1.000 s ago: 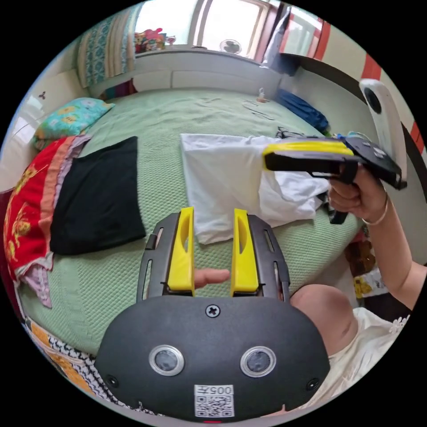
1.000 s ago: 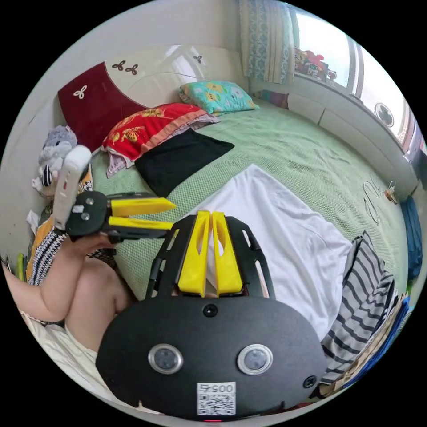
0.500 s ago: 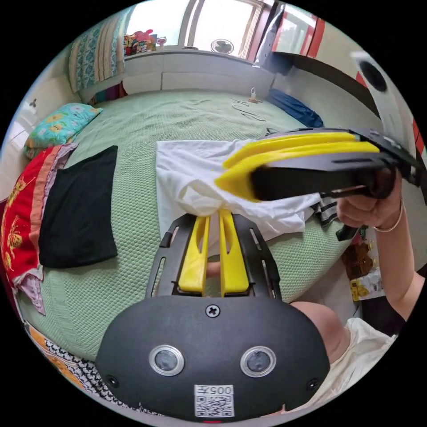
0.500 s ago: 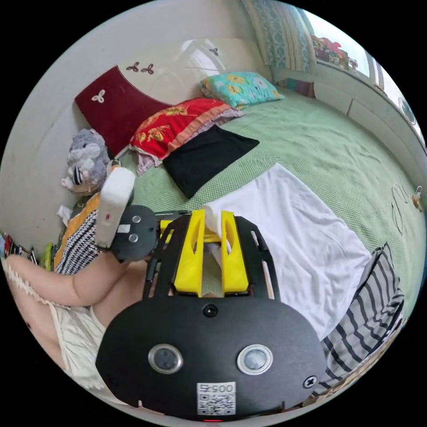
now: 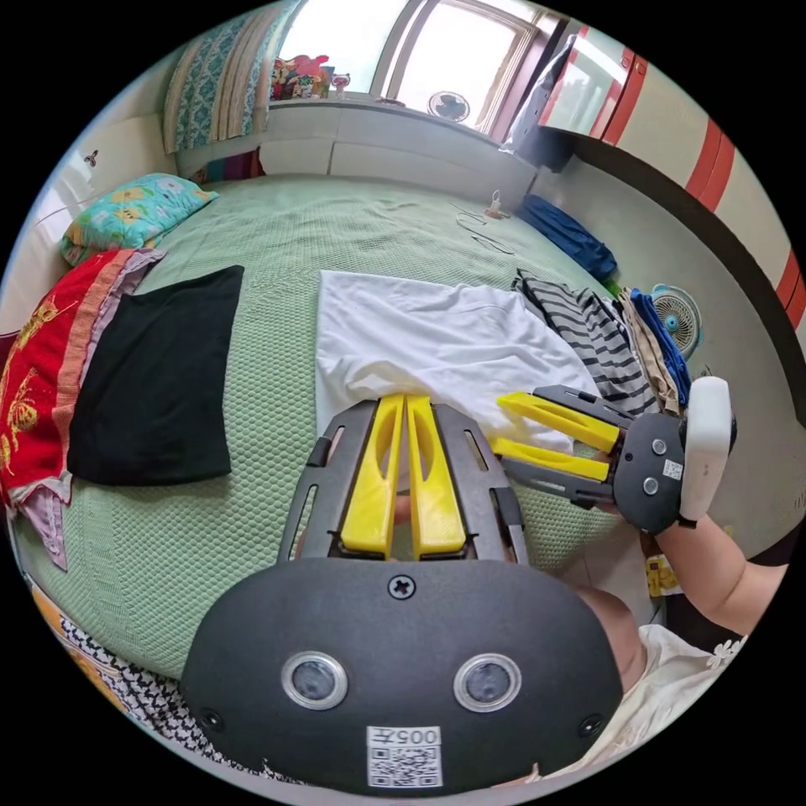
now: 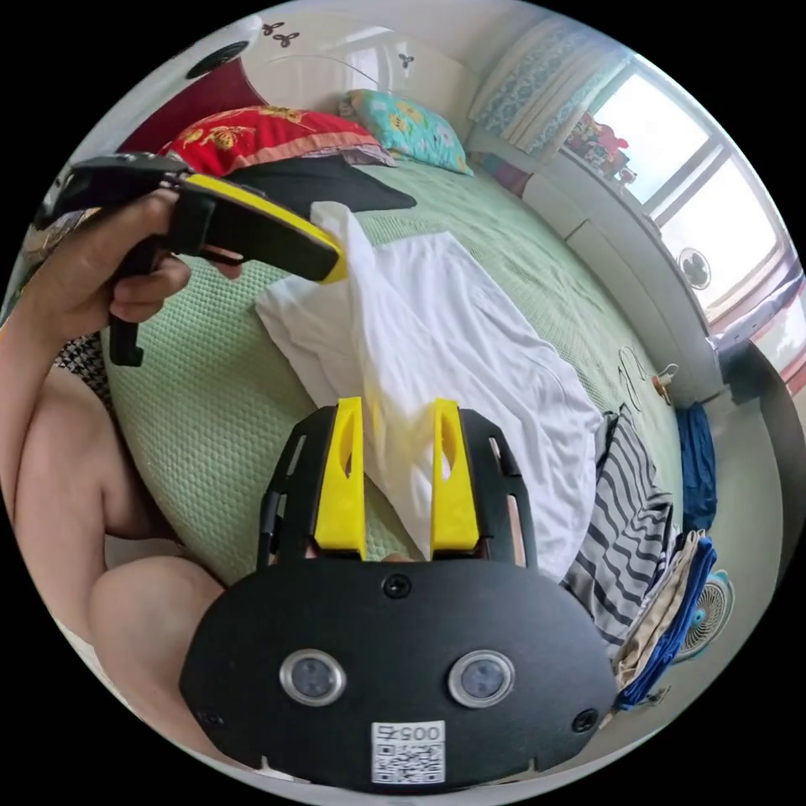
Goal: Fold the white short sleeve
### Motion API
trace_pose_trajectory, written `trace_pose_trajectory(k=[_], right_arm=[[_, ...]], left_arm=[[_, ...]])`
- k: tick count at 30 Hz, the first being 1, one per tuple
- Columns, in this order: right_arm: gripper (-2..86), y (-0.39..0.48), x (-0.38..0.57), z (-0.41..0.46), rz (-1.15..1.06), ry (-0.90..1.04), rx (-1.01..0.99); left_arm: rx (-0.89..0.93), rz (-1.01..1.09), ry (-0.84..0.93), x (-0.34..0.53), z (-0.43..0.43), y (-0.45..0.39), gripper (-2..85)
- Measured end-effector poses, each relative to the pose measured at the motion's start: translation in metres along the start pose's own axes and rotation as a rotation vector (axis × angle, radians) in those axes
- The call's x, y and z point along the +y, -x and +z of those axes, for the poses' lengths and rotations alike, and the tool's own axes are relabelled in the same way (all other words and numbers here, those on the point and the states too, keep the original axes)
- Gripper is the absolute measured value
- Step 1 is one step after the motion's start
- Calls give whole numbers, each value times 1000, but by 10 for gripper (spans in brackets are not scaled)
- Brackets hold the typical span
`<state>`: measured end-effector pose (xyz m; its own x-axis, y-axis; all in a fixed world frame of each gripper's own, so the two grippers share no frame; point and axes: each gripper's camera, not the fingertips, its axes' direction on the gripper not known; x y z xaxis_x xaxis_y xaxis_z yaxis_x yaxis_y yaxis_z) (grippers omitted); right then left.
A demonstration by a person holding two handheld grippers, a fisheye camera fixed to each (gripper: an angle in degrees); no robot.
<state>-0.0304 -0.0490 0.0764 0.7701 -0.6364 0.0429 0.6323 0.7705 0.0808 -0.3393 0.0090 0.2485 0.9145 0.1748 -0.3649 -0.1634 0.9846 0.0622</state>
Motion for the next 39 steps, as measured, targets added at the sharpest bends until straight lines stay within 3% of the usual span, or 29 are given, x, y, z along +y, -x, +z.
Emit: trace_pose_trajectory(k=[5, 10, 17, 19, 23, 25, 28, 35, 39], right_arm=[[-6, -8, -2, -8, 5, -7, -16], [-13, -33, -29, -30, 14, -27, -96], [-14, -137, -163, -29, 12, -11, 4], [-14, -166, -201, -8, 42, 18, 65], [-10, -226, -247, 55, 315, 174, 228], [0, -237, -243, 70, 402, 224, 240], [26, -235, -218, 63, 408, 117, 261], [99, -141, -50, -11, 77, 47, -65], [111, -86, 45, -17, 82, 76, -126]], left_arm=[[0, 1, -43, 3, -12, -1, -1], [-69, 12, -68, 12, -26, -2, -1], [-43, -11, -38, 8, -15, 6, 17], [-56, -2, -27, 1, -8, 4, 28], [-117, -2, 9, -8, 4, 11, 59], [-120, -16, 27, -8, 7, 18, 67], [-121, -35, 45, -5, 9, 28, 77], [-86, -62, 178, 5, 34, 45, 121], [-89, -83, 192, 9, 42, 49, 134]])
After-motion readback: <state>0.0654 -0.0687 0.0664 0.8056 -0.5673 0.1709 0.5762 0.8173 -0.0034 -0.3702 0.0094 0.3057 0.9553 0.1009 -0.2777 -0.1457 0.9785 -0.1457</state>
